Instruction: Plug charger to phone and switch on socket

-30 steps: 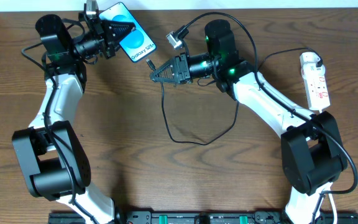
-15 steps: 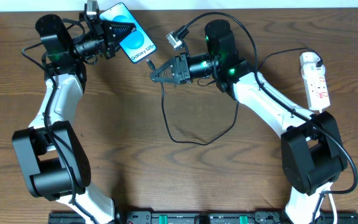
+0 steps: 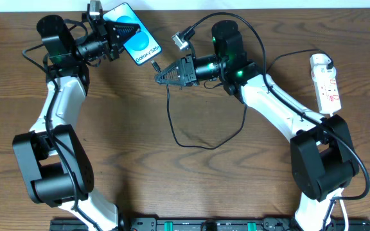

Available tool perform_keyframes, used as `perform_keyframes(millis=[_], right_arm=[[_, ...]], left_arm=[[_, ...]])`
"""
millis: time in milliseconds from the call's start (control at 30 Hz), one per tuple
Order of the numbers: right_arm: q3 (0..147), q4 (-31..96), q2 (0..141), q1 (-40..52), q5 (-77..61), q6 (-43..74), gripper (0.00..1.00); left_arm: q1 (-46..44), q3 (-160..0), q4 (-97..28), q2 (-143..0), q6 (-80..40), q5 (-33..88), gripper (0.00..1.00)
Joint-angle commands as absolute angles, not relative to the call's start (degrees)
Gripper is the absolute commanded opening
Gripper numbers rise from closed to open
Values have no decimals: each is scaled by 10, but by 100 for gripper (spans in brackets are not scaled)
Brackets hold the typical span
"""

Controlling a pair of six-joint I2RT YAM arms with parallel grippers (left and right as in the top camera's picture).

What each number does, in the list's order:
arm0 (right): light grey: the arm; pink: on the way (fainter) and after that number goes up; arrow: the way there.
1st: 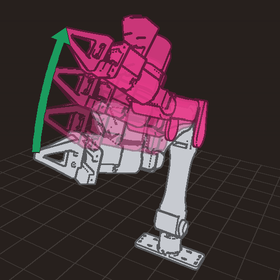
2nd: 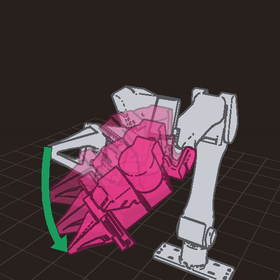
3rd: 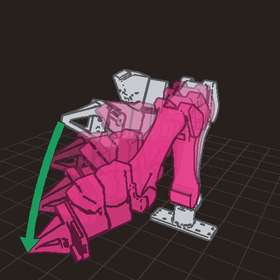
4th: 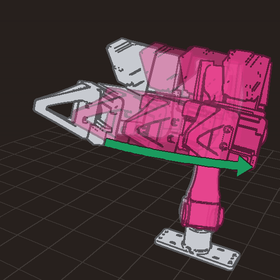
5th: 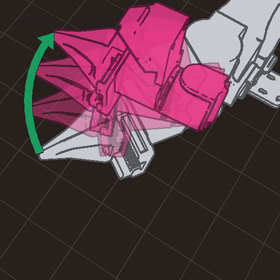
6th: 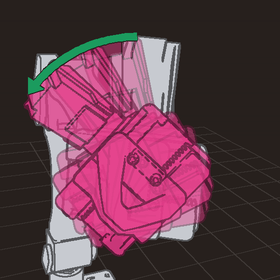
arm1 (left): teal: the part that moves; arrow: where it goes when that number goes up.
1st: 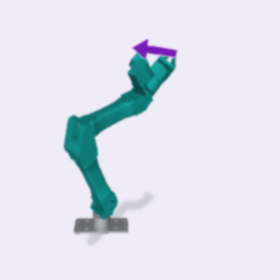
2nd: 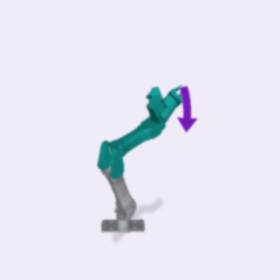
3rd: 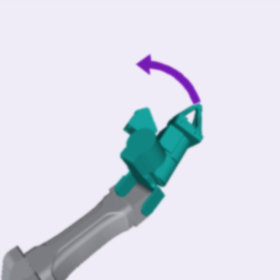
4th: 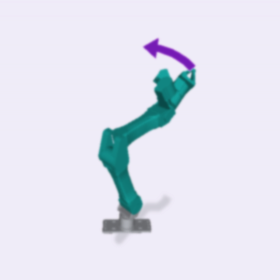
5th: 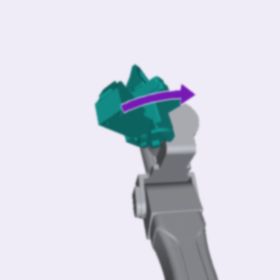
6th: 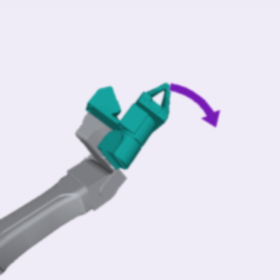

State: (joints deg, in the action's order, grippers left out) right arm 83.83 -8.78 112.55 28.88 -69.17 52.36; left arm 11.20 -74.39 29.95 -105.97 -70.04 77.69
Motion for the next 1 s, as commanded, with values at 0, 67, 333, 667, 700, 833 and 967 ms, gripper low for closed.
perform_keyframes(millis=[0, 67, 333, 667, 700, 833, 967], right_arm=[[840, -87, 1120, 286, -687, 527, 1], [840, -87, 1120, 286, -682, 528, 1], [840, -88, 1120, 286, -680, 529, 1], [840, -88, 1120, 286, -681, 529, 1], [840, -88, 1120, 286, -681, 529, 1], [840, -88, 1120, 285, -677, 530, 1], [840, -97, 1120, 285, -671, 539, 1]], left_arm=[[113, -752, 305, -1052, -690, 791, 7], [113, -752, 305, -1052, -691, 793, 7], [110, -752, 305, -1052, -690, 795, 7], [95, -752, 305, -1052, -690, 795, 7], [95, -752, 305, -1052, -690, 795, 7], [95, -752, 305, -1052, -690, 798, 7], [91, -752, 305, -1052, -690, 806, 7]])
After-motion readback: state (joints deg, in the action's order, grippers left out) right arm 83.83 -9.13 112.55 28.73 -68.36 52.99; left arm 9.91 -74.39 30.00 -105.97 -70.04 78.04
